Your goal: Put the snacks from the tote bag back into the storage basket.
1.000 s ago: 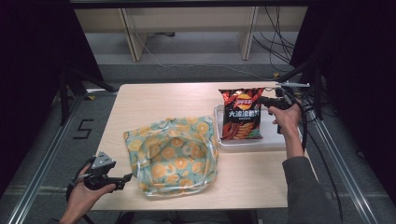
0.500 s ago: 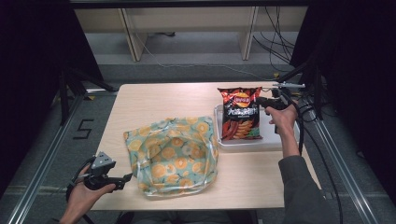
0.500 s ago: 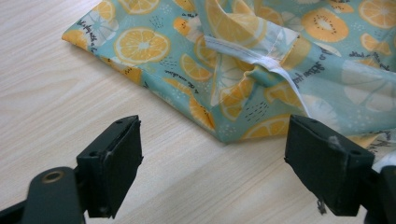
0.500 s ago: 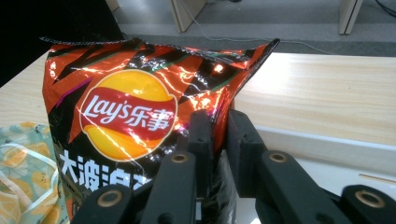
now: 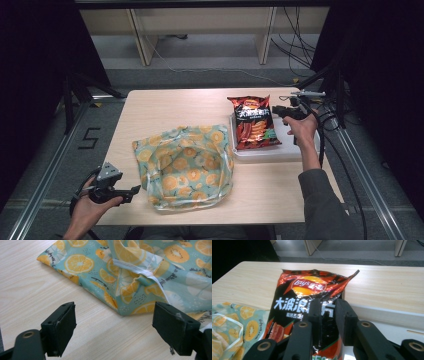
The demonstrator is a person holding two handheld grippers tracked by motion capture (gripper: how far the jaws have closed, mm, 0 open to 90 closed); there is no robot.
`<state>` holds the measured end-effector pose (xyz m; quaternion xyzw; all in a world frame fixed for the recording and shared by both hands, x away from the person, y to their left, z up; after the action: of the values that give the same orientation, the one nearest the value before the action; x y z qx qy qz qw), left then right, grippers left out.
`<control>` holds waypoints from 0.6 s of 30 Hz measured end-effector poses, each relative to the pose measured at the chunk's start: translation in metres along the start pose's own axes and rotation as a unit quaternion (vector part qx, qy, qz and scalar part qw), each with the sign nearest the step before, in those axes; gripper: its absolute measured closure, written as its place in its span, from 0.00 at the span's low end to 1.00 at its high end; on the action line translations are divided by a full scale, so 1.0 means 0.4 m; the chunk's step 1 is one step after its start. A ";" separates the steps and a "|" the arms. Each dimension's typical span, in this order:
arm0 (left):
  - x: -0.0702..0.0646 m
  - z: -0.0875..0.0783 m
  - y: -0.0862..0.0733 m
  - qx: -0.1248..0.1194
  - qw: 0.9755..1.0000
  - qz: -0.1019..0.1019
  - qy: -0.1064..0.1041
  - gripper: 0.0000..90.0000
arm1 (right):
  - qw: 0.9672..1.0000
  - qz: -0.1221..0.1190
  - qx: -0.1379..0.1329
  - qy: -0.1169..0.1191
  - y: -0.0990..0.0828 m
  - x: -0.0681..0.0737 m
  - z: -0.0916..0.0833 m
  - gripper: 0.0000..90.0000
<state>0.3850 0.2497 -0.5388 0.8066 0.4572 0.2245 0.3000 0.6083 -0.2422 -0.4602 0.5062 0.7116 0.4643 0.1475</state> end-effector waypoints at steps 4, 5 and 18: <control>0.002 0.000 0.003 -0.005 1.000 -0.004 0.004 0.20 | 1.000 -0.001 -0.009 0.011 0.001 0.031 -0.011 0.79; 0.004 -0.001 0.001 -0.002 1.000 0.001 0.003 0.21 | 1.000 -0.017 -0.008 0.013 0.001 0.034 -0.015 0.78; 0.005 -0.009 0.007 -0.008 1.000 0.000 0.006 0.21 | 0.998 -0.045 -0.001 0.047 -0.023 0.164 -0.056 0.63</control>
<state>0.3852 0.2516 -0.5340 0.8030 0.4571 0.2330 0.3034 0.5584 -0.1980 -0.4389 0.4512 0.7394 0.4811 0.1352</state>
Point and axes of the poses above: each handheld gripper's, and its own axes: z roughly forward along the jaws, y roughly out of its top, x roughly to its left, the point moved 10 cm from there along z, roughly forward along the jaws, and after that the axes turned 5 degrees about y, right-handed, at the moved point
